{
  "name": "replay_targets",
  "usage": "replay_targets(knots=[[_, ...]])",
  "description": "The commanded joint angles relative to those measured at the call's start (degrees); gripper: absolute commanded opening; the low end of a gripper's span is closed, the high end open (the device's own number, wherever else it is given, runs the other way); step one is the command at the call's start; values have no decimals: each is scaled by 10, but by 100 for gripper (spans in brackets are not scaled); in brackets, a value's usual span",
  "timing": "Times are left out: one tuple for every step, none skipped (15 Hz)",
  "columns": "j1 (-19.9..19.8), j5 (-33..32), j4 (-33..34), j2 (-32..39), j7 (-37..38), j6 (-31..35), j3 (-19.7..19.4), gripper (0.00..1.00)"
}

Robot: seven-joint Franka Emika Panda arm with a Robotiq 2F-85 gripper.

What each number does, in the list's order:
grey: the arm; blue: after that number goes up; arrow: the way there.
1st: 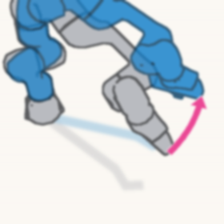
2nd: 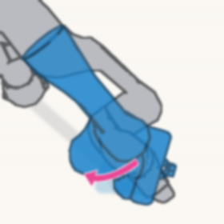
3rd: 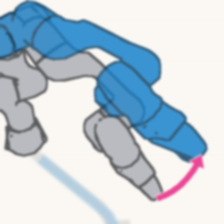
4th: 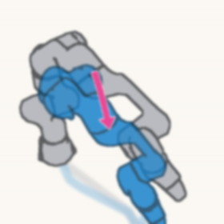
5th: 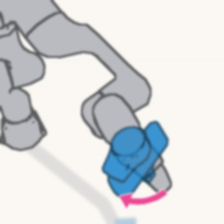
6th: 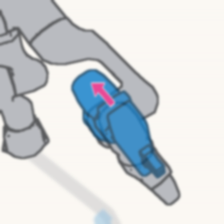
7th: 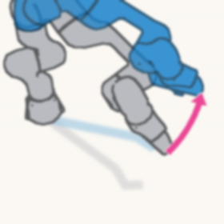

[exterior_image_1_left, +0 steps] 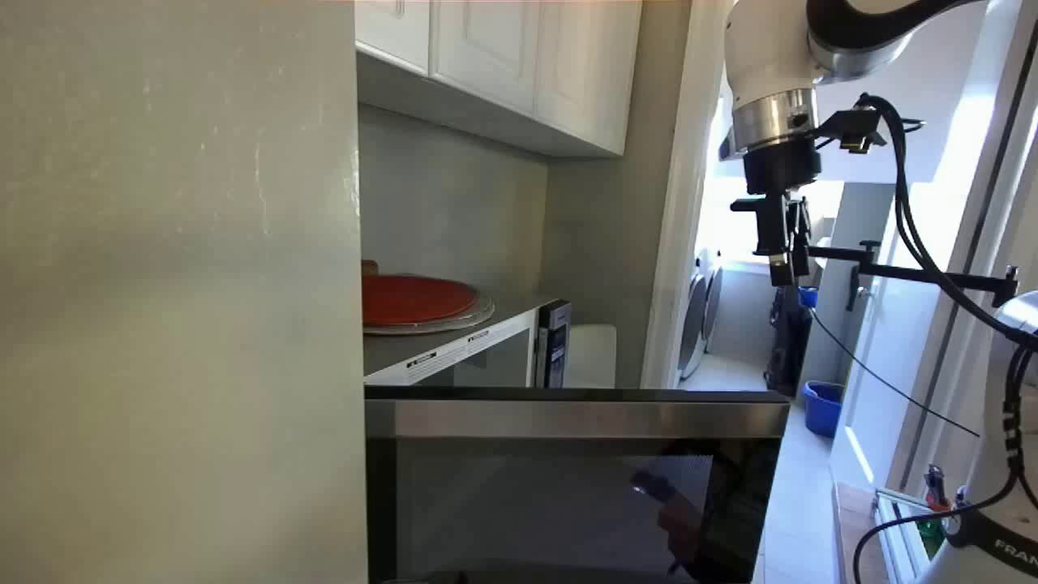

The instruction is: Put the red bowl in the microwave

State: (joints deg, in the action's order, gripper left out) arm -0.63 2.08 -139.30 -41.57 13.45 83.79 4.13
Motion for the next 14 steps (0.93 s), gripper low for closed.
replay_targets(knots=[[-4, 1, 1, 0, -2, -1, 3, 100], [-4, 1, 1, 0, -2, -1, 3, 100], [-4, 1, 1, 0, -2, -1, 3, 100], [-4, 1, 1, 0, -2, -1, 3, 100], [-4, 1, 1, 0, -2, -1, 3, 100], [-4, 1, 1, 0, -2, -1, 3, 100], [-4, 1, 1, 0, -2, -1, 3, 100], [-4, 1, 1, 0, -2, -1, 3, 100], [-4, 1, 1, 0, -2, -1, 3, 100], [-14, 4, 12, 28, -4, -6, -11, 100], [-24, 7, 21, 52, -8, -7, -28, 100], [-31, 10, 28, 74, -31, -5, -54, 100], [-42, 12, 36, 100, -53, 1, -82, 100], [-52, 13, 48, 125, -74, 4, -107, 100]])
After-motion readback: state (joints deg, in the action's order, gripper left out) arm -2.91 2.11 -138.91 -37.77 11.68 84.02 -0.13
